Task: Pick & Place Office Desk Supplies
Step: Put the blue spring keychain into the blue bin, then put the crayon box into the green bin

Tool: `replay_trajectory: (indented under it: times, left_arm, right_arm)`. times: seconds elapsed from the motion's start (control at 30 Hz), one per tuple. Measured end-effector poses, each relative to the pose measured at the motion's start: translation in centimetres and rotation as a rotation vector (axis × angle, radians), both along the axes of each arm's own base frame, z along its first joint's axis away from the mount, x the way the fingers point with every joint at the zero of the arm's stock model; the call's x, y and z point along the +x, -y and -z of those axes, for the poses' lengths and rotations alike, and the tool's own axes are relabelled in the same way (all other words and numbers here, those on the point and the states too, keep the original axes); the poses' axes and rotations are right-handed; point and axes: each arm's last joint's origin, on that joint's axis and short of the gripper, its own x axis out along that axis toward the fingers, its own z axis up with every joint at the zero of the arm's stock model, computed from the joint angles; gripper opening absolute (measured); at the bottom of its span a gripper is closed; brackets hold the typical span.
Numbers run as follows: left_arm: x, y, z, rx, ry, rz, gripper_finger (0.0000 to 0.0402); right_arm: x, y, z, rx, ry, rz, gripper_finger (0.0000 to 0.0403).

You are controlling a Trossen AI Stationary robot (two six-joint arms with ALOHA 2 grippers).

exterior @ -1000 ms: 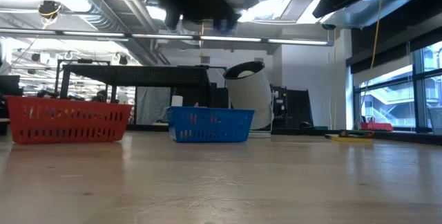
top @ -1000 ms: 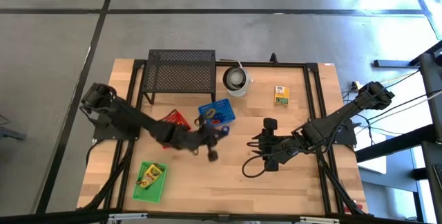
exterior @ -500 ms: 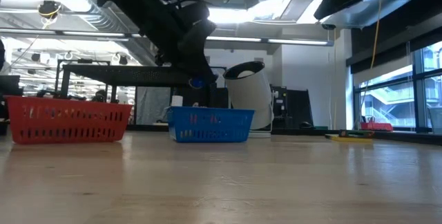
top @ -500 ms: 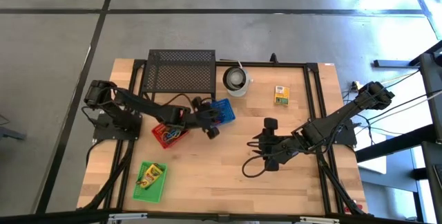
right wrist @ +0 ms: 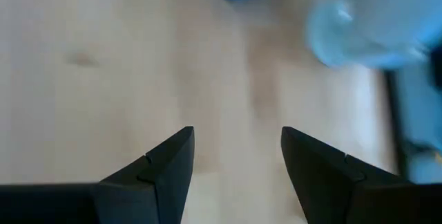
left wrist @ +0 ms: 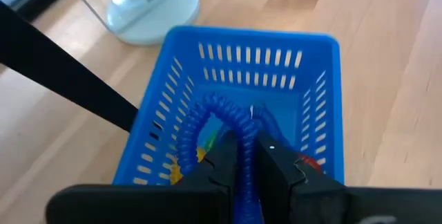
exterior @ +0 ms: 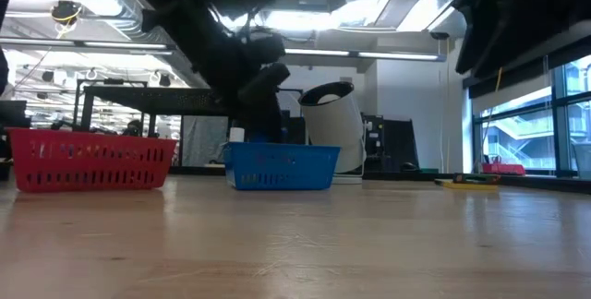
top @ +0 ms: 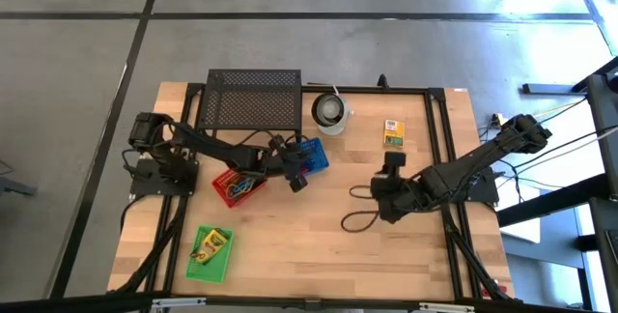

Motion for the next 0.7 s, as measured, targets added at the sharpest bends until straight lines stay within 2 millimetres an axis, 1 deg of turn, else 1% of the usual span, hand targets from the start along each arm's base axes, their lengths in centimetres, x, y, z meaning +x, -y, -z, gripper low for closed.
replay_trajectory:
  times: [0.1, 0.23, 0.33, 0.47, 0.6, 0.7]
  left_arm:
    - [0.1, 0.0, 0.3, -0.007, -0.007, -0.005, 0.0029]
    - [0.1, 0.0, 0.2, -0.015, 0.007, -0.012, 0.0036]
    - [0.1, 0.1, 0.1, -0.016, 0.013, -0.011, 0.0053]
    - [0.1, 0.1, 0.1, -0.014, 0.012, -0.012, 0.0083]
    - [0.1, 0.1, 0.0, -0.006, 0.019, -0.019, 0.0109]
    - [0.2, 0.1, -0.1, -0.008, 0.040, -0.019, 0.0122]
  right_arm:
    - [-0.6, 1.4, 0.1, -0.080, -0.044, 0.107, 0.0219]
    - [-1.1, 3.1, 0.5, -0.128, -0.083, 0.248, 0.0219]
    - [-1.3, 4.1, 1.5, -0.135, -0.112, 0.307, 0.0219]
    - [-1.8, 5.7, 3.3, -0.145, -0.167, 0.377, 0.0219]
    - [-2.4, 7.4, 4.8, -0.100, -0.219, 0.497, 0.0219]
    - [-2.5, 8.7, 5.8, -0.058, -0.245, 0.551, 0.0216]
